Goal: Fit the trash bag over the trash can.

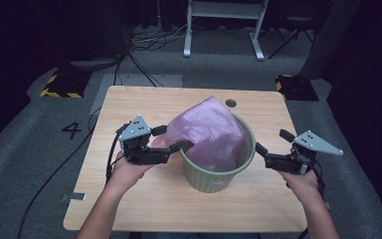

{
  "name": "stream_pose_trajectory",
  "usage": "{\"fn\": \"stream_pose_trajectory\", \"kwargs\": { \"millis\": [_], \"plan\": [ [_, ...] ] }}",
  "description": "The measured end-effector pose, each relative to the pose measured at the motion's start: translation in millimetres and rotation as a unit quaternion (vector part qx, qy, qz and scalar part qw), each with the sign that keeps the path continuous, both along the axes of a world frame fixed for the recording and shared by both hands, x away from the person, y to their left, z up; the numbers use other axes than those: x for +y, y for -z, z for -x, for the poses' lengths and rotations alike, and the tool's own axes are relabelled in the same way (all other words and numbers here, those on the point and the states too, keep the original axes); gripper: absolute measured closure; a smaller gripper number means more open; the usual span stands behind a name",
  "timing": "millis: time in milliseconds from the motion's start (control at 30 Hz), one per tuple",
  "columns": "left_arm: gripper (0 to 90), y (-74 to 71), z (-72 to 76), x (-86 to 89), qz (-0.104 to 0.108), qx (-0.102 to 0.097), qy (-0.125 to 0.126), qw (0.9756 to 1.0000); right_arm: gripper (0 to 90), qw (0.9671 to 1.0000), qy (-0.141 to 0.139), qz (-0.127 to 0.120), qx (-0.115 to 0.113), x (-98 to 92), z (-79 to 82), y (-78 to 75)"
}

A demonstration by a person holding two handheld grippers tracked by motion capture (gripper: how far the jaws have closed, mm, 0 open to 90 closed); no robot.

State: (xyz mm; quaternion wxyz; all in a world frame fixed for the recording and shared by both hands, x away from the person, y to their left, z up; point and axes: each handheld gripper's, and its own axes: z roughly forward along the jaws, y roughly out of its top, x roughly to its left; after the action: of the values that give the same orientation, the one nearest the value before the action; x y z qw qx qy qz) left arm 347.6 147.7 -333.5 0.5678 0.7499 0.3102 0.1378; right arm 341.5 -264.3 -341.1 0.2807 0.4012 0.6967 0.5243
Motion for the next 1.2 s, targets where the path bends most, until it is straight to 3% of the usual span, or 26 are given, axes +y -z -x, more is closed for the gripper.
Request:
{"fn": "stream_pose_trajectory", "kwargs": {
  "millis": [167,267,500,700,833,933,1033,1200],
  "plan": [
    [25.8,-3.3,-6.1,-4.6,0.008,-0.003,-0.006,0.9999,4.2,0.9999,-0.013,0.007,0.002,14.6,-18.6,-17.9],
    [26.1,-4.7,-10.9,-8.4,0.015,-0.004,-0.012,0.9998,12.1,0.9995,-0.025,0.016,0.012,24.6,-31.0,-23.5],
    [26.1,-7.5,-23.7,-23.4,0.0,-0.004,-0.015,0.9999,31.3,0.9958,-0.064,0.058,0.029,46.7,-63.0,-25.5],
    [26.5,-7.0,-29.6,-31.6,0.001,0.005,0.0,1.0,36.9,0.9916,-0.092,0.069,0.058,58.7,-83.0,-22.4],
    [26.7,-6.5,-30.6,-38.6,-0.008,0.008,0.01,0.9999,39.6,0.9894,-0.1,0.083,0.066,63.8,-88.7,-20.9],
    [26.7,-7.0,-29.3,-42.4,-0.01,0.008,0.017,0.9998,49.1,0.9865,-0.11,0.096,0.073,67.7,-92.5,-19.8],
    [26.9,-7.7,-27.6,-44.6,-0.015,0.005,0.024,0.9996,58.4,0.9853,-0.111,0.112,0.064,71.3,-92.8,-19.4],
    [27.1,-9.0,-25.6,-46.7,-0.011,0.004,0.03,0.9995,69.2,0.9827,-0.136,0.115,0.053,73.8,-86.7,-20.4]
  ]
}}
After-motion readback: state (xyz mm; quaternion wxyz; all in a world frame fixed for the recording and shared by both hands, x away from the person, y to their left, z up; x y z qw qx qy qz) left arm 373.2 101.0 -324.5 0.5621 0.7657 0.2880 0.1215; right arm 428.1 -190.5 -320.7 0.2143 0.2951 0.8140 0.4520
